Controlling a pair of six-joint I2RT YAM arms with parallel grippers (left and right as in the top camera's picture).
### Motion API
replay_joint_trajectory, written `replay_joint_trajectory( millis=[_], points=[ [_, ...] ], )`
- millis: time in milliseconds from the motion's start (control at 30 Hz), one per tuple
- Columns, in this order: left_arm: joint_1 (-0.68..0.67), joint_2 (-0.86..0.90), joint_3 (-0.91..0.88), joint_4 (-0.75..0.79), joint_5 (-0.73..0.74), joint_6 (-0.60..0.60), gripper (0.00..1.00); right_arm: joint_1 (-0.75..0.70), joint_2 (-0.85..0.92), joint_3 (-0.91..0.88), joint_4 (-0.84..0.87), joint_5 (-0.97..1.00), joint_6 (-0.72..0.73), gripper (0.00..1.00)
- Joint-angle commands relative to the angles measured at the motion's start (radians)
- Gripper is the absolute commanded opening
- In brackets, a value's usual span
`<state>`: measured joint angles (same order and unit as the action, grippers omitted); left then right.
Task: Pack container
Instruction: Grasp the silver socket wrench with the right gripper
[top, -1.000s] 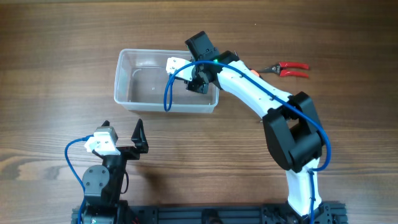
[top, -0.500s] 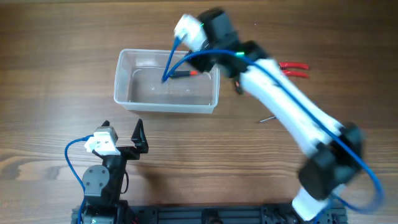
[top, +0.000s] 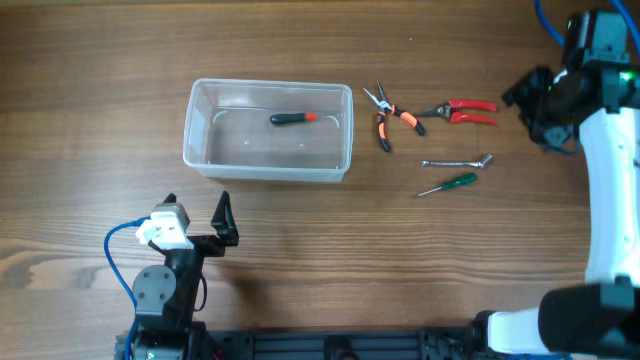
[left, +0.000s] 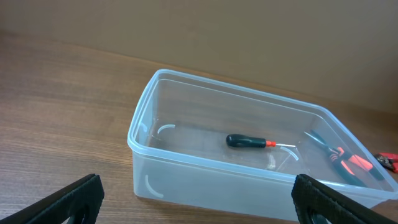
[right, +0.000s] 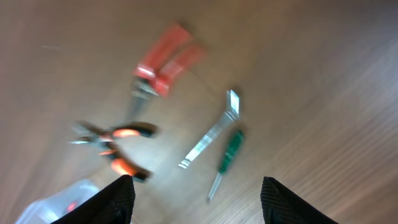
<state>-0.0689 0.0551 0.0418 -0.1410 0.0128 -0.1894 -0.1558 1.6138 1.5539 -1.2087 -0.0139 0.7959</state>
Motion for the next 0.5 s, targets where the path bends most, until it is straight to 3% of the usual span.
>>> replay_joint_trajectory(
  millis=[0,167,333,467],
  points=[
    [0.006,-0.002,-0.004,-0.001,-0.003,-0.009,1.00,-0.005,0.008,-0.174,0.047,-0.114,0.175,0.65],
    [0.006,-0.002,-0.004,-0.001,-0.003,-0.009,1.00,0.001,0.010,-0.409,0.229,-0.199,0.226,0.57],
    [0.006,-0.002,-0.004,-0.001,-0.003,-0.009,1.00,0.002,0.010,-0.572,0.361,-0.198,0.308,0.56],
    [0.006,-0.002,-0.004,-0.001,-0.003,-0.009,1.00,0.002,0.010,-0.668,0.545,-0.198,0.251,0.56]
  ],
)
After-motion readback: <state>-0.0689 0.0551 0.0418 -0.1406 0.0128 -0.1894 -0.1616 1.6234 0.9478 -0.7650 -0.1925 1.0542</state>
